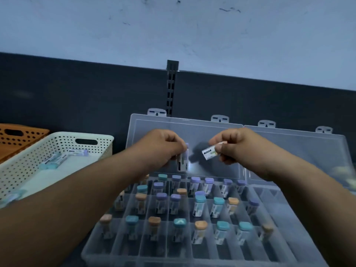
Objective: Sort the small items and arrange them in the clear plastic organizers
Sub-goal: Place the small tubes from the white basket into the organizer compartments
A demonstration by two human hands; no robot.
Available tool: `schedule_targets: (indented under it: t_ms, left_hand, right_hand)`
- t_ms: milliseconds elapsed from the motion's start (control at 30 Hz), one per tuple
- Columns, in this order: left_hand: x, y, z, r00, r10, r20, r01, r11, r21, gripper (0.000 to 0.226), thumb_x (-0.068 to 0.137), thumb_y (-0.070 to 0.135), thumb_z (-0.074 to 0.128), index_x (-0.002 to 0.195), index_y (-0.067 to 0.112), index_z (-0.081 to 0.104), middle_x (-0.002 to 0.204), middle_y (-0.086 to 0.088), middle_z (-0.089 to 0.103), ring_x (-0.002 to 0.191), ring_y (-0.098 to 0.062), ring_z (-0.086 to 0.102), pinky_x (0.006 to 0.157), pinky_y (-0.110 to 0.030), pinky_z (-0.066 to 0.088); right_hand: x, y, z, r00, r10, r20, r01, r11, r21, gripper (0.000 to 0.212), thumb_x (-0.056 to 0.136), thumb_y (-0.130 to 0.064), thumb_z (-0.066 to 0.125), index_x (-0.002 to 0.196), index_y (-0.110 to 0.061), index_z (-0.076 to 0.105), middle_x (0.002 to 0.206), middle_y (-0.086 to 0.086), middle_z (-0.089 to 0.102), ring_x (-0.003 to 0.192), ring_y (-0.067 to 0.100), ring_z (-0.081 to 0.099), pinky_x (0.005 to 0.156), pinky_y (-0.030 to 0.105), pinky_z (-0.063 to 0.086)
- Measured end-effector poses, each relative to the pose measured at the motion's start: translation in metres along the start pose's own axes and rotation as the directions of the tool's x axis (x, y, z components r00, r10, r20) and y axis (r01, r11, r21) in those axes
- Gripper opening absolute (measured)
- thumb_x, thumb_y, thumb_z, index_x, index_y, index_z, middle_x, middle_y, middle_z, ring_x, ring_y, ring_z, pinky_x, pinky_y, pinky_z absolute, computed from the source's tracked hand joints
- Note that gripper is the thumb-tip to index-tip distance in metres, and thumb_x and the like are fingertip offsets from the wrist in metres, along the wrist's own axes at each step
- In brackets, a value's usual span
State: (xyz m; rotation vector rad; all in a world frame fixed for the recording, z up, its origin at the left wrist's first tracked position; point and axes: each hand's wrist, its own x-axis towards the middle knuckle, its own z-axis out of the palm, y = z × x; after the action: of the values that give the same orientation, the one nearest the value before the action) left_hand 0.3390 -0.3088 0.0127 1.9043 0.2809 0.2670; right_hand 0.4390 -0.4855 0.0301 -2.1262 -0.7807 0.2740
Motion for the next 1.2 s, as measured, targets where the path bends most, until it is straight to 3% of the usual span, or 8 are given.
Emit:
schedule_targets:
  t_ms: [100, 233, 300, 533, 633, 933, 1067, 1200]
  left_hand:
    - [0.004, 0.004, 0.018, 0.998, 0.055, 0.009, -0.056, 0.994, 0.099, 0.017, 0.09, 0.019, 0.064, 0.08, 0.007, 0.069, 0.079, -0.016, 0.064, 0.069, -0.022, 0.051, 0.066, -0.033, 0.043]
    - [0.007, 0.003, 0.034, 0.994, 0.105, 0.011, -0.102, 0.939, 0.329, 0.005, 0.089, 0.019, 0.065, 0.088, 0.016, 0.069, 0.076, 0.0, 0.067, 0.063, -0.009, 0.056, 0.059, -0.02, 0.047]
    - [0.007, 0.003, 0.038, 0.993, 0.114, 0.023, -0.114, 0.908, 0.404, 0.006, 0.088, 0.015, 0.066, 0.083, 0.02, 0.067, 0.073, 0.006, 0.064, 0.061, -0.003, 0.055, 0.052, -0.015, 0.045]
    - [0.012, 0.008, 0.051, 0.993, 0.114, 0.036, -0.117, 0.851, 0.512, 0.006, 0.087, 0.017, 0.066, 0.084, 0.015, 0.071, 0.078, 0.003, 0.069, 0.074, -0.013, 0.064, 0.065, -0.026, 0.051]
    - [0.016, 0.01, 0.062, 0.992, 0.105, 0.075, -0.129, 0.829, 0.544, 0.007, 0.088, 0.016, 0.065, 0.086, 0.019, 0.071, 0.076, 0.01, 0.065, 0.069, -0.004, 0.06, 0.057, -0.017, 0.044]
    - [0.024, 0.0, 0.085, 0.985, 0.02, 0.171, -0.127, 0.753, 0.646, 0.01, 0.086, 0.015, 0.067, 0.086, 0.024, 0.071, 0.076, 0.013, 0.063, 0.079, -0.01, 0.064, 0.07, -0.024, 0.052]
    - [0.025, -0.006, 0.09, 0.979, -0.025, 0.202, -0.118, 0.741, 0.661, 0.008, 0.087, 0.019, 0.067, 0.09, 0.023, 0.072, 0.071, 0.016, 0.059, 0.071, -0.005, 0.06, 0.067, -0.023, 0.048]
    - [0.025, -0.011, 0.094, 0.973, -0.06, 0.224, -0.115, 0.715, 0.69, 0.008, 0.087, 0.023, 0.067, 0.093, 0.023, 0.073, 0.078, 0.015, 0.061, 0.083, -0.01, 0.062, 0.074, -0.024, 0.049]
  right_hand:
    - [-0.006, 0.013, -0.014, 0.999, 0.008, 0.045, -0.002, 0.992, -0.129, 0.031, 0.095, -0.001, 0.051, 0.087, -0.026, 0.067, 0.08, 0.009, 0.071, 0.074, 0.018, 0.068, 0.081, 0.035, 0.058]
    - [-0.008, 0.024, -0.023, 0.997, -0.054, 0.051, 0.066, 0.964, -0.256, 0.017, 0.084, -0.005, 0.069, 0.082, -0.02, 0.061, 0.079, 0.003, 0.068, 0.076, 0.021, 0.065, 0.08, 0.041, 0.055]
    - [-0.008, 0.028, -0.023, 0.995, -0.067, 0.069, 0.085, 0.943, -0.321, 0.014, 0.082, -0.007, 0.071, 0.078, -0.017, 0.062, 0.077, 0.001, 0.068, 0.075, 0.021, 0.064, 0.078, 0.04, 0.055]
    - [-0.009, 0.039, -0.027, 0.989, -0.063, 0.133, 0.123, 0.85, -0.512, 0.019, 0.089, -0.012, 0.06, 0.075, -0.025, 0.061, 0.079, -0.008, 0.064, 0.076, 0.013, 0.06, 0.068, 0.023, 0.047]
    - [-0.013, 0.041, -0.033, 0.988, -0.055, 0.147, 0.126, 0.835, -0.535, 0.013, 0.087, -0.014, 0.065, 0.081, -0.026, 0.067, 0.081, -0.012, 0.065, 0.077, 0.008, 0.061, 0.074, 0.022, 0.049]
    - [-0.016, 0.057, -0.025, 0.984, -0.005, 0.179, 0.106, 0.823, -0.558, 0.006, 0.084, -0.016, 0.069, 0.086, -0.02, 0.073, 0.088, -0.002, 0.072, 0.083, 0.017, 0.067, 0.079, 0.035, 0.057]
    - [-0.012, 0.064, -0.018, 0.973, 0.046, 0.224, 0.097, 0.806, -0.585, 0.014, 0.085, -0.014, 0.068, 0.094, -0.023, 0.073, 0.092, -0.003, 0.073, 0.086, 0.015, 0.066, 0.083, 0.035, 0.056]
    - [-0.009, 0.069, -0.013, 0.964, 0.078, 0.255, 0.09, 0.803, -0.589, 0.014, 0.085, -0.014, 0.068, 0.096, -0.022, 0.073, 0.096, -0.003, 0.072, 0.089, 0.016, 0.066, 0.084, 0.035, 0.056]
